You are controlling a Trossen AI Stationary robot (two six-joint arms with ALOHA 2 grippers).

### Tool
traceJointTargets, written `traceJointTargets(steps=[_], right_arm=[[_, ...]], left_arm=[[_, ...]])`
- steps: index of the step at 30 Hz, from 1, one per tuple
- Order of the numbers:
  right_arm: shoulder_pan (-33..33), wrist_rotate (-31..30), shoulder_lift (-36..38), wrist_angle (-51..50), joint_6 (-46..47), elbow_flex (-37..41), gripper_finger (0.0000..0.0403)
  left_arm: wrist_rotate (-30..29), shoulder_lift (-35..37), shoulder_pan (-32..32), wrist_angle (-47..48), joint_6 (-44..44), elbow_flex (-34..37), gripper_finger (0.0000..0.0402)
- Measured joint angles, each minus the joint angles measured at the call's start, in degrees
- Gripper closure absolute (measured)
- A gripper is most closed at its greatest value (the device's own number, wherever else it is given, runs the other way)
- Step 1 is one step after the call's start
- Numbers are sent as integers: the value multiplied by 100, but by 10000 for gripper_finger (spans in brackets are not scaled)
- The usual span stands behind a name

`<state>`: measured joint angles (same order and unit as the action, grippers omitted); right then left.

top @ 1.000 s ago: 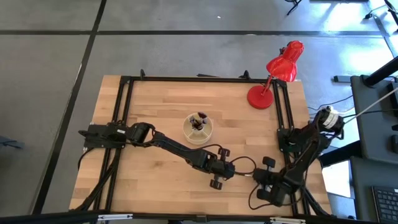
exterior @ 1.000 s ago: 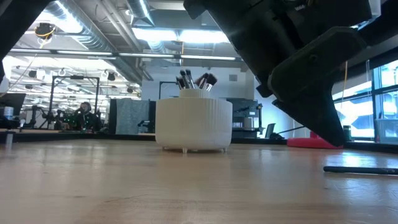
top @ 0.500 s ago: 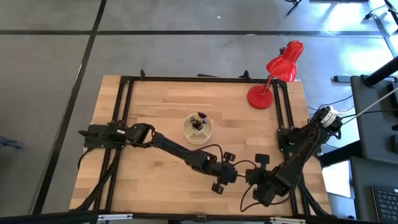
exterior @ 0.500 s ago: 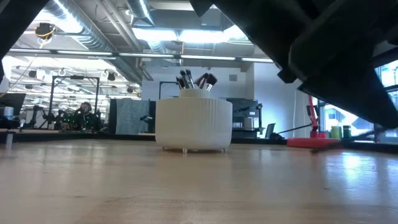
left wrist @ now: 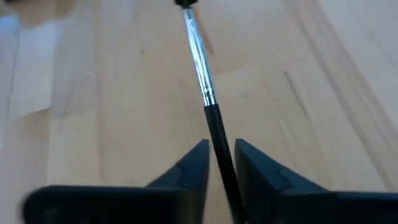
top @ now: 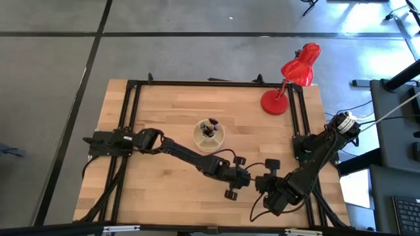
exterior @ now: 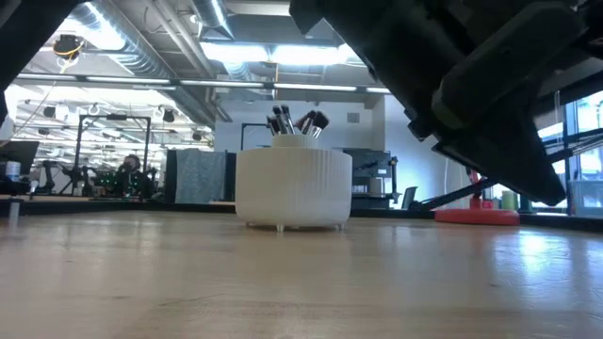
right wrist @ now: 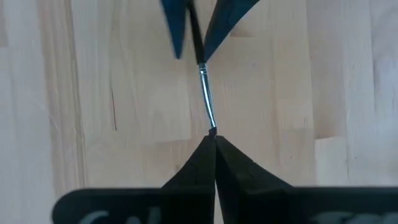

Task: Put items in baskets/containers
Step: Put the eyeshadow brush into the white organizer

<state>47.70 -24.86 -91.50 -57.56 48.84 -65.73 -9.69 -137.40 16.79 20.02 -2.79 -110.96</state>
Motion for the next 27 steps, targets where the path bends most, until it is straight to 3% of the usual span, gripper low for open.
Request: traceJointTargets(steps=[4, 8, 13, 20, 23, 27], right_arm=[[2, 18, 0, 24, 237, -6, 399], [11, -411, 22, 140, 1017, -7, 365], [30, -737, 199, -216, 2171, -7, 293], [538, -1978, 474, -999, 4093, 23, 230], [755, -2231, 494, -885, 4173, 37, 225], [1060, -1852, 496, -433, 3834, 37, 224]], left_arm=[[4, 0, -16, -18, 31, 0, 388], [-19, 0, -2, -74, 142, 0, 389], [-168, 0, -4, -128, 382, 0, 390], [-284, 67, -43, -109, 994, 0, 387], [-370, 164, -45, -6, 1078, 0, 388], [-853, 398, 29, 251, 1055, 0, 387]])
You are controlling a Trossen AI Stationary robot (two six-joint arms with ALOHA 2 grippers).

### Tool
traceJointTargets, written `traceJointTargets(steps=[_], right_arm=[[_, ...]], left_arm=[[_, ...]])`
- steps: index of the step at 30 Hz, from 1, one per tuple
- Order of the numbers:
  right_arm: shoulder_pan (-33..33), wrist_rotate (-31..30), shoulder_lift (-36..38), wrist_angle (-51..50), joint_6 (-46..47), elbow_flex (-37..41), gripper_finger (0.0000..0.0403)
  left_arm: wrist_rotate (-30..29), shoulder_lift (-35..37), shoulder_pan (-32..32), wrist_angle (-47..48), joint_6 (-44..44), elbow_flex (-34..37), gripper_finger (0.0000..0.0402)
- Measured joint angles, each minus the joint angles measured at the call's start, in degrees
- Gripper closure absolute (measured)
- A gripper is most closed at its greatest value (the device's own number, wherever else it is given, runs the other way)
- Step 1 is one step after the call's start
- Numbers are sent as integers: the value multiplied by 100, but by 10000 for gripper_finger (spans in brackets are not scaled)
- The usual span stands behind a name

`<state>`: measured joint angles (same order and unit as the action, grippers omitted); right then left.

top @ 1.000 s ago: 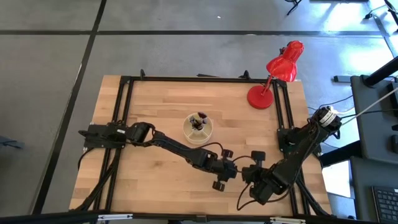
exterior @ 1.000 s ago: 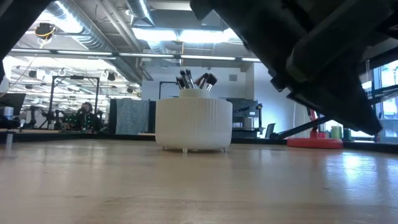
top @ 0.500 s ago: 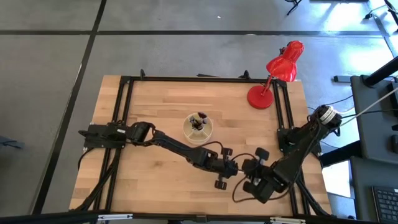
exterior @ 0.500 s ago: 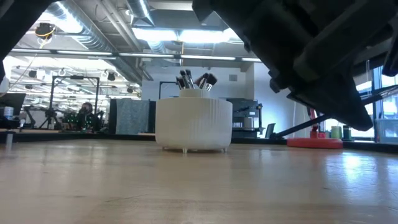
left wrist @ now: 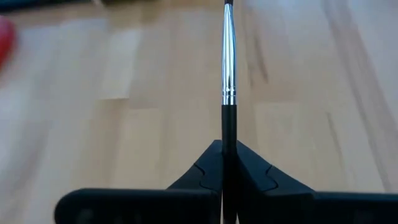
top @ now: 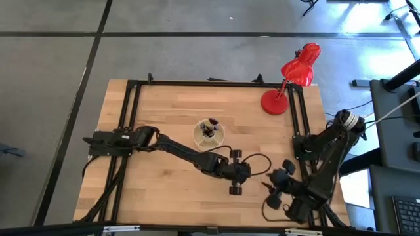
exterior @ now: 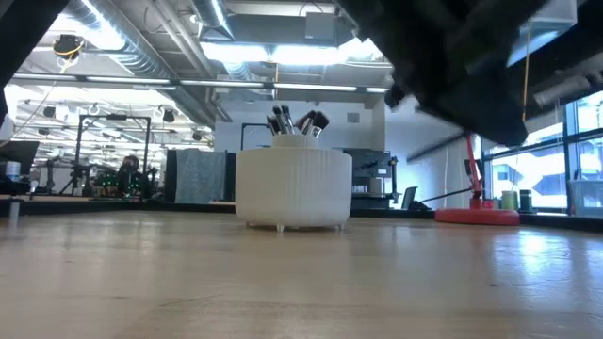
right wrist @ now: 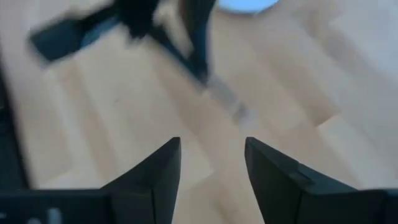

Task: Put items in baskets/containers
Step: Put the eyeshadow brush into the white organizer

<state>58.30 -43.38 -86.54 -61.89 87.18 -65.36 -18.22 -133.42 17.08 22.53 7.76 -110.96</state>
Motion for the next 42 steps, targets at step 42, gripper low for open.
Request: traceJointTargets(steps=[42], right_arm=[[-532, -2610, -341, 638, -789, 15, 224]], left_arm=[[751, 3195, -222, -7276, 816, 6000, 386]])
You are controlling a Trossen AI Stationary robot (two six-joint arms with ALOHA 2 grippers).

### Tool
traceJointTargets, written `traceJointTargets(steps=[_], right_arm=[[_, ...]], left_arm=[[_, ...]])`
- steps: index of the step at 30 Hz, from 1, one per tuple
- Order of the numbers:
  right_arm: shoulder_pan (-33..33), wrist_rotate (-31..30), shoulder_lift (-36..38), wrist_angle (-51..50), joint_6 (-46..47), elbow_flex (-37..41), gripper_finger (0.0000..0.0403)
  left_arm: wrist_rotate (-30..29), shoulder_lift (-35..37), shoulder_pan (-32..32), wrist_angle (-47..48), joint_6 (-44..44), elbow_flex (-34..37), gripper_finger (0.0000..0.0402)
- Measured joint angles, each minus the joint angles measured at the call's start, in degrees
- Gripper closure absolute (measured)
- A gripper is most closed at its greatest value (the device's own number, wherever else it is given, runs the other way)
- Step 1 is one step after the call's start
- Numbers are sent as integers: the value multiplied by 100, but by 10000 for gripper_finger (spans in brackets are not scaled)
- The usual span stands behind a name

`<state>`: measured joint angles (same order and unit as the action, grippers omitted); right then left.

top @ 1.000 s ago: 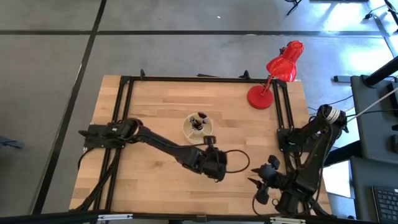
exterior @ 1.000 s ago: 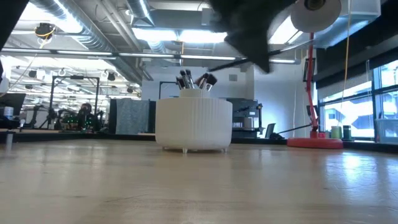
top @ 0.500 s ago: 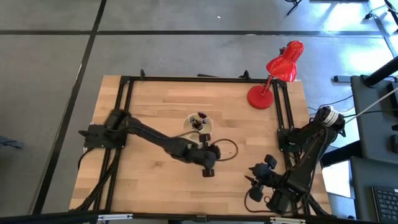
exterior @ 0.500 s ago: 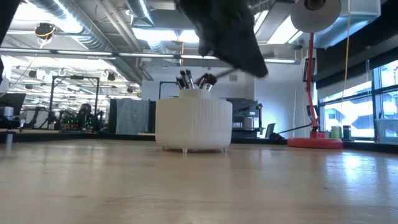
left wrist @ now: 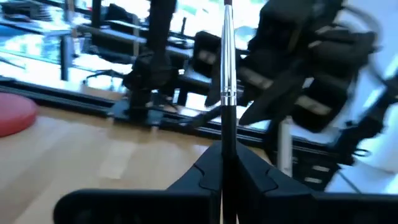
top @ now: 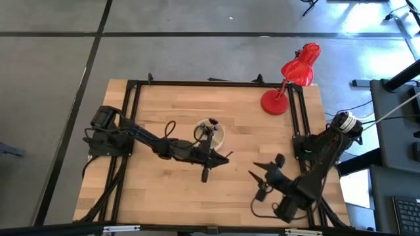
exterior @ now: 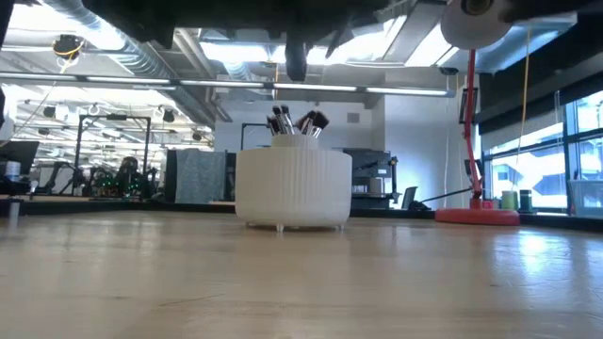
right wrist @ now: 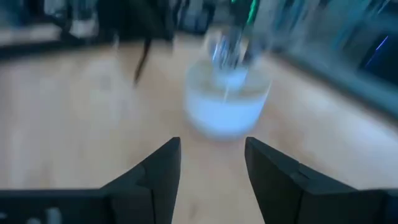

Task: Put items in baskets/containers
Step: Put the eyeshadow brush into the white organizer

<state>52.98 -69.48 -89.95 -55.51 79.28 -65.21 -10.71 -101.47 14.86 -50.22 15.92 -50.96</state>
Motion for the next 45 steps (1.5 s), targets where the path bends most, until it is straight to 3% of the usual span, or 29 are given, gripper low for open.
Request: traceJointTargets(steps=[5, 12, 16, 19, 23, 29, 34, 35, 41, 45], right_arm=[[-637, -1198, 2, 869, -921, 0, 224], [-1256, -1010, 170, 1108, -1083, 0, 224], [-1545, -113, 363, 1254, -1293, 0, 224], [-1844, 1336, 468, 1733, -2102, 0, 224], [-2098, 3128, 468, 2586, -3991, 0, 224], [-2175, 5467, 518, 2639, -6630, -47, 224], [-2425, 5116, 771, 2336, -6722, 433, 235], [-2586, 5298, 847, 2555, -6651, 695, 241], [-3333, 7157, 1092, 5795, -6238, 2491, 279], [-3455, 6793, 1164, 7061, -6208, 3118, 289]], left_arm=[[-252, -15, -5, -14, -273, 2, 386], [-1081, -17, 1, 318, -841, 2, 386], [-1810, -17, 1, 665, -831, 2, 386], [-2048, -17, -1, 717, -776, 2, 386], [-2075, -17, -14, 713, -774, 2, 386], [-2143, -17, -72, 964, -774, 2, 386], [-2155, -20, -65, 1042, -758, 2, 386], [-2137, -20, -58, 1065, -724, 2, 386], [-2120, -22, 16, 1120, -710, 2, 386], [-2130, -22, -40, 1113, -818, 2, 386]])
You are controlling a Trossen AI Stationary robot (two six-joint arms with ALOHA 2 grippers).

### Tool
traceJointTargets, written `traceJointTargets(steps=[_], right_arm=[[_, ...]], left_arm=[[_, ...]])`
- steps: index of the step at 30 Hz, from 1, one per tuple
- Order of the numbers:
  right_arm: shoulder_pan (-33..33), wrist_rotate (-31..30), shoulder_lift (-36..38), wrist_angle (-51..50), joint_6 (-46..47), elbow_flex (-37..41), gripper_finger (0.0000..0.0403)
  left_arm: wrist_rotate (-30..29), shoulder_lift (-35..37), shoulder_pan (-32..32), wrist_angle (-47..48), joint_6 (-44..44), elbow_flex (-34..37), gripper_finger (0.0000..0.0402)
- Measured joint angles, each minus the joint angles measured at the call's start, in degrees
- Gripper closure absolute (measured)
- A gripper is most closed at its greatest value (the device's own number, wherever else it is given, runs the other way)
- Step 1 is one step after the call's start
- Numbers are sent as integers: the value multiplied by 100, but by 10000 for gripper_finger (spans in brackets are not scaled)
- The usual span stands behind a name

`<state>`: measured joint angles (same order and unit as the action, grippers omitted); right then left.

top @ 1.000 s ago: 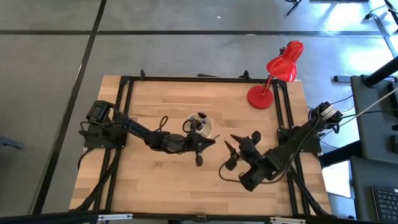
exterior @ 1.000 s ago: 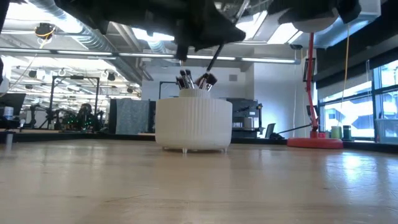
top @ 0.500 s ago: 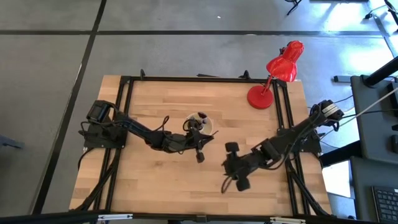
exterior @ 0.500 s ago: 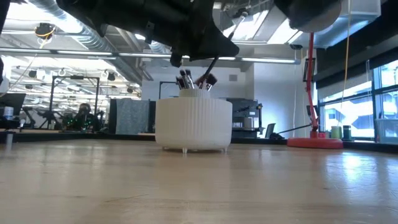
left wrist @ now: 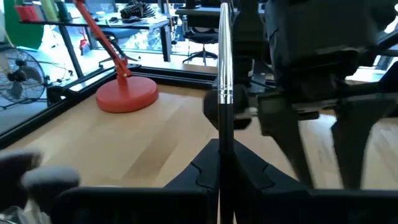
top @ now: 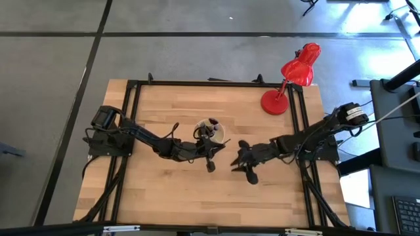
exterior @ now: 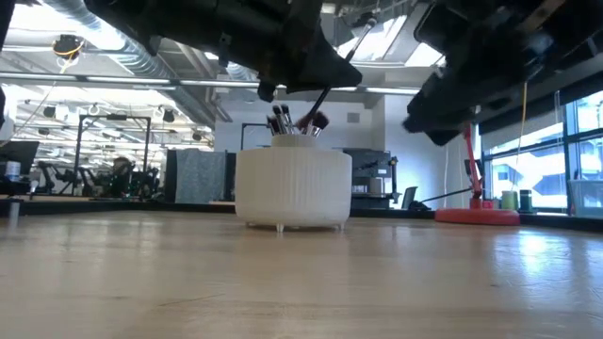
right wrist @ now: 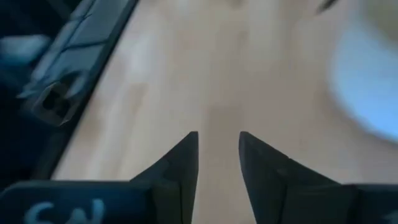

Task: Put items in baskets/containers
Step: Put the eyeshadow brush into the white organizer

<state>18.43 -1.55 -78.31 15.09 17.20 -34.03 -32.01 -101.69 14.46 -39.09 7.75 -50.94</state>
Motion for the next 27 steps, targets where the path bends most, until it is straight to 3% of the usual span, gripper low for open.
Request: traceJointTargets(steps=[5, 12, 20, 27], right_arm=[[-172, -1072, 427, 673, -231, 285, 289], [-379, -1214, 864, 1966, -8, 324, 258], [-391, -1707, 328, 2376, -62, 337, 193], [-391, -2425, -163, 3258, -308, 333, 210]], left_arm=[[-28, 0, -48, 13, 44, 0, 386], [-115, 1, -44, -10, 46, 0, 386], [-151, -2, -39, -95, 61, 0, 386], [-5, -2, -45, -188, 44, 0, 386]])
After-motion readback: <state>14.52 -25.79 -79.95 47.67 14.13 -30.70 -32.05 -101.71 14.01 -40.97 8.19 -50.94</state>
